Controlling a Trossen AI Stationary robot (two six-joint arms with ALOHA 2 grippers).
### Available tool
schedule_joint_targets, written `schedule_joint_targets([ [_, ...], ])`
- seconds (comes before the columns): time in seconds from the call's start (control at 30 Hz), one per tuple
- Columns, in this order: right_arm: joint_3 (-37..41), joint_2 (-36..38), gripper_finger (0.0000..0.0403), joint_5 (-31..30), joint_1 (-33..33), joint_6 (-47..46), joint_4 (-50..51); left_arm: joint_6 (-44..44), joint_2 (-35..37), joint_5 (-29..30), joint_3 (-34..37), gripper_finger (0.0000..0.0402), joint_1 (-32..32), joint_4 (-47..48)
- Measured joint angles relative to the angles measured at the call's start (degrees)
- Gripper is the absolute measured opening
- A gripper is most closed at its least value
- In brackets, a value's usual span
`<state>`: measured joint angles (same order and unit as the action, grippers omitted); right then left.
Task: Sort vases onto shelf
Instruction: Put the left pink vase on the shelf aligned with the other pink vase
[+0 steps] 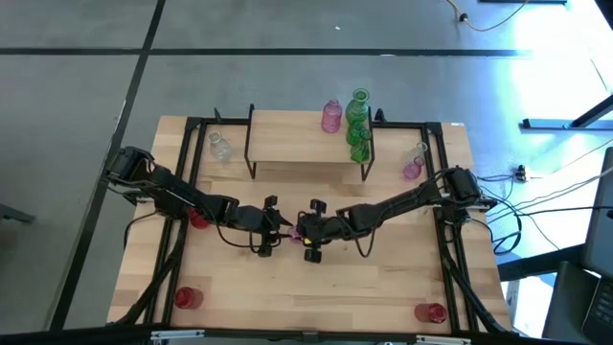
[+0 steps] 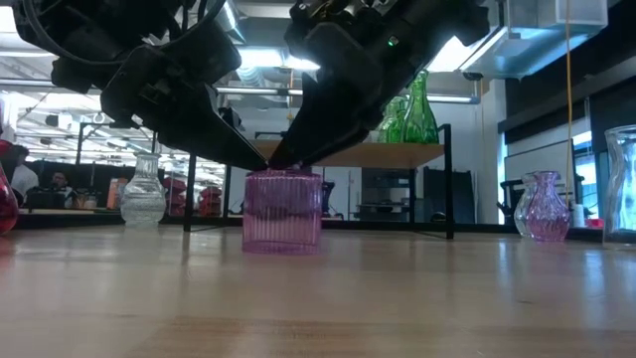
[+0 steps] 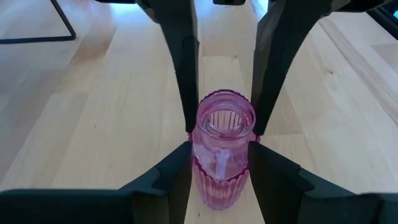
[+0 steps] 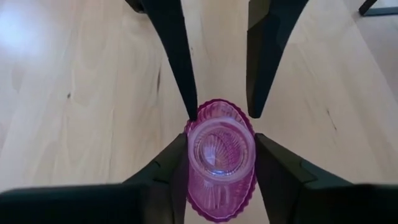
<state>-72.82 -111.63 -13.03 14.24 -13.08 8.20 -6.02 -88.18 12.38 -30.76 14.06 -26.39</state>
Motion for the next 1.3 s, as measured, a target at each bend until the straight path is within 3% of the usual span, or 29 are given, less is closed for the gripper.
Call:
schedule_joint_targets([
  [0.17, 0.0, -0.1, 0.0101, -1.1, 0.0, 1.8, -0.8, 0.0, 0.0, 0.0, 0.0, 0.0147, 0.0, 0.0],
  [0.5, -0.3, 4.1, 0.0103, -3.8, 0.0, 3.1, 4.6, -1.1, 1.5, 0.3, 0.0, 0.0147, 0.6, 0.6],
  [0.77, -0.3, 10.4, 0.0106, -7.6, 0.0, 3.4, 9.9, -3.0, 9.3, 0.6, 0.1, 0.0147, 1.8, 9.0],
  [1.03, -0.4, 19.6, 0.0107, -9.5, -0.6, 7.6, 12.4, -2.6, 9.0, 0.6, 0.0, 0.0147, 3.0, 9.2],
  [1.3, -0.5, 27.1, 0.0107, -9.8, -7.3, 14.8, 13.0, -2.6, 9.1, 0.9, 0.1, 0.0147, 3.0, 8.7],
])
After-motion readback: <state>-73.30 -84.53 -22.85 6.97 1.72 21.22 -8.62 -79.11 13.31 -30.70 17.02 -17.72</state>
